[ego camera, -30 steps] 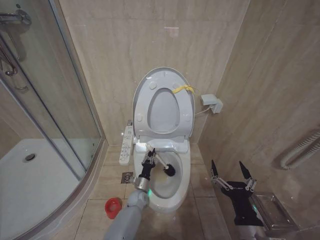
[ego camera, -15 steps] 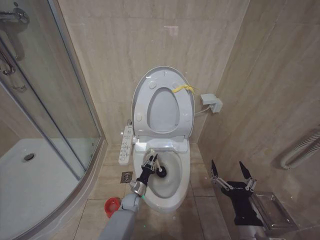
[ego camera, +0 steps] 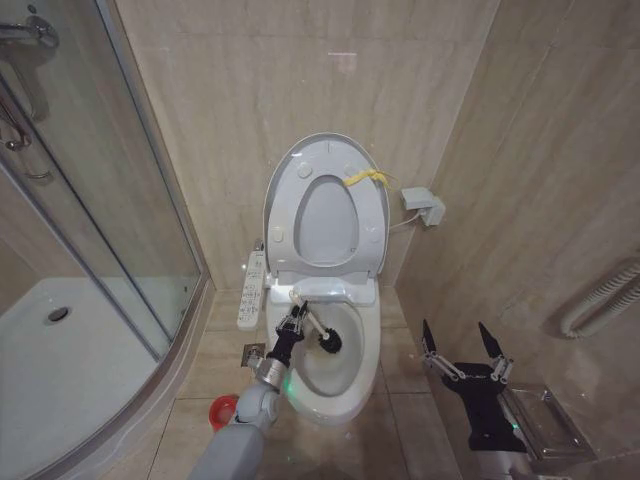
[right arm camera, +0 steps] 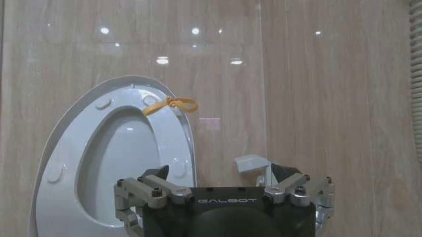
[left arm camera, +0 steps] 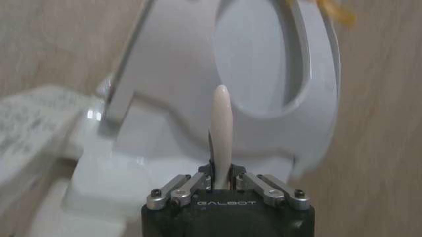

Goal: Open the toilet lid, clean the toilet bowl with a toilet brush, close the toilet lid, and flush.

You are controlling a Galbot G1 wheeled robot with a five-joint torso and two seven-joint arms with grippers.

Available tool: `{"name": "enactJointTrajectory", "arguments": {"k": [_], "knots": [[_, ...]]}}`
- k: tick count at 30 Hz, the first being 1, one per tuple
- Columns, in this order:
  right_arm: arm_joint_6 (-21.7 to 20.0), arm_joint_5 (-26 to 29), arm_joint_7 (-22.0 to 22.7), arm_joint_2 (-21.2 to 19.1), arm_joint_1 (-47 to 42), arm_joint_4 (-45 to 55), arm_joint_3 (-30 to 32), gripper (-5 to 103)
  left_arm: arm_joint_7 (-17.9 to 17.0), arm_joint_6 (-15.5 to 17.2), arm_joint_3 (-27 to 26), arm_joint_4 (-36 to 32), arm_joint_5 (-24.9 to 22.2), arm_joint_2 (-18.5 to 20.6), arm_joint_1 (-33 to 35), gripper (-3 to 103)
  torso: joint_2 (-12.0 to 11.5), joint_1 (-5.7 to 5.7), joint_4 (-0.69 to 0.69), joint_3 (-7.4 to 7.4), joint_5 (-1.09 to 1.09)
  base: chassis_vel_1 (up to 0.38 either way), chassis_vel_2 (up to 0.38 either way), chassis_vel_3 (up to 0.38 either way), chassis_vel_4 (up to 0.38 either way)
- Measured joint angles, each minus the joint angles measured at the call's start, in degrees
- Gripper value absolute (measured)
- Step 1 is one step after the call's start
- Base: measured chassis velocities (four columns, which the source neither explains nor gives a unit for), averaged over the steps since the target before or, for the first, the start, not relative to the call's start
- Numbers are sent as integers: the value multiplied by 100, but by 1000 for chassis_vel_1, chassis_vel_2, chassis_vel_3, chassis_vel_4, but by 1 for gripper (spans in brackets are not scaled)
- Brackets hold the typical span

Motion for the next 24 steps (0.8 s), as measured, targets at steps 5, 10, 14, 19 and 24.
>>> {"name": "enactJointTrajectory", "arguments": {"k": [5, 10, 14, 19, 24], "knots": [[0, 0, -1, 0, 0, 0, 0, 100, -304, 240, -116, 135, 774, 154, 325, 16, 0, 0, 6, 0, 2, 0, 0, 0, 0], [0, 0, 0, 0, 0, 0, 0, 100, -404, 205, -212, 127, 1076, 263, 380, 16, 1, -1, 2, 0, -1, 0, 0, 0, 0], [0, 0, -1, 0, 0, 0, 0, 100, -452, 126, -214, -157, 777, 272, 251, 16, 0, 0, 2, 0, 2, 0, 0, 0, 0], [0, 0, -1, 0, 0, 0, 0, 100, -441, 28, -175, -287, 548, 193, 202, 16, 0, 0, 2, 1, -1, 0, 0, 0, 0], [0, 0, -1, 0, 0, 0, 0, 100, -453, 82, -172, -45, 820, 175, 369, 16, 0, 0, 3, 1, 0, 0, 0, 0, 0]]}}
